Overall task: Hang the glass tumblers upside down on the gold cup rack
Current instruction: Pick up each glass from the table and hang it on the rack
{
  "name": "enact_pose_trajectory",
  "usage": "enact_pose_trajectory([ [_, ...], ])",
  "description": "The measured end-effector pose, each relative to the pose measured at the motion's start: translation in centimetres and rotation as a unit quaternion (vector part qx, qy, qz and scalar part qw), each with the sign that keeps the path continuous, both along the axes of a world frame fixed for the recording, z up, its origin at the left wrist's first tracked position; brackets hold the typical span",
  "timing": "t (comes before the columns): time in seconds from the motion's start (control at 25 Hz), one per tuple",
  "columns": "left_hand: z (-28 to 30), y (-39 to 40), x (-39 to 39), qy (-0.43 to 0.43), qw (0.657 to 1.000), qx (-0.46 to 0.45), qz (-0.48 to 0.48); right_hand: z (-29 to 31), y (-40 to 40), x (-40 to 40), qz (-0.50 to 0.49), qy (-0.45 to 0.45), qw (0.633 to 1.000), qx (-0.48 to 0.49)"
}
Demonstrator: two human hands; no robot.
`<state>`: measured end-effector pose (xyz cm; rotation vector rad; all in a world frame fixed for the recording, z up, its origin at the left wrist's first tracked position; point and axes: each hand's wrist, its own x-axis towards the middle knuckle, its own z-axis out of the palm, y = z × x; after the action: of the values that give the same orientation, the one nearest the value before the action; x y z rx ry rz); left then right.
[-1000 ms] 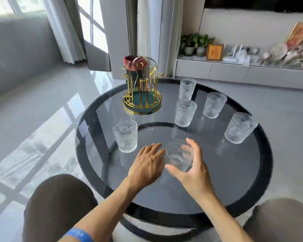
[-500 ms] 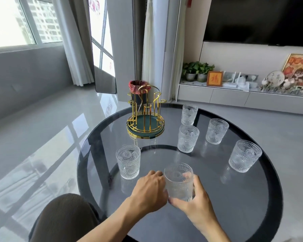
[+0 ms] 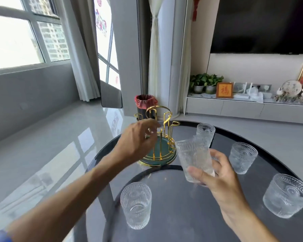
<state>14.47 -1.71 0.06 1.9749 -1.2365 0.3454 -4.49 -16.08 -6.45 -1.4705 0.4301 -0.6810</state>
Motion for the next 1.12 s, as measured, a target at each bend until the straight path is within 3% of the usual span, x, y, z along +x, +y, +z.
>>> enact_pose_trajectory([
  [0.12,1.2,-2.6,6.4,-0.003,0.999,-0.026,0.029,1.5,-1.3,2.9,-0.025,-0.007,0.999,0.036],
  [0.28,-0.2,-4.5,10.6,-0.064,0.991,0.114,0.039,3.3,-2.5,5.3,-0.042,0.008,0.998,0.040],
  [0.4,-1.2,-4.4,11.4,-0.062,0.988,0.138,-0.011,4.5,-3.3,7.1,-0.051,0.012,0.999,-0.005],
  [0.56,-0.3,-4.2,11.5,-0.063,0.990,0.128,0.020,5.5,-3.3,9.9,-0.069,0.032,0.984,-0.164],
  [0.76,-0.4,-4.6,11.0,-0.076,0.990,0.114,0.044,6.1,-2.3,13.9,-0.069,0.064,0.915,-0.392],
  [1.12,-1.5,-4.9,11.1,-0.069,0.994,0.076,0.048,3.4,-2.1,17.8,0.049,0.152,0.844,-0.512],
])
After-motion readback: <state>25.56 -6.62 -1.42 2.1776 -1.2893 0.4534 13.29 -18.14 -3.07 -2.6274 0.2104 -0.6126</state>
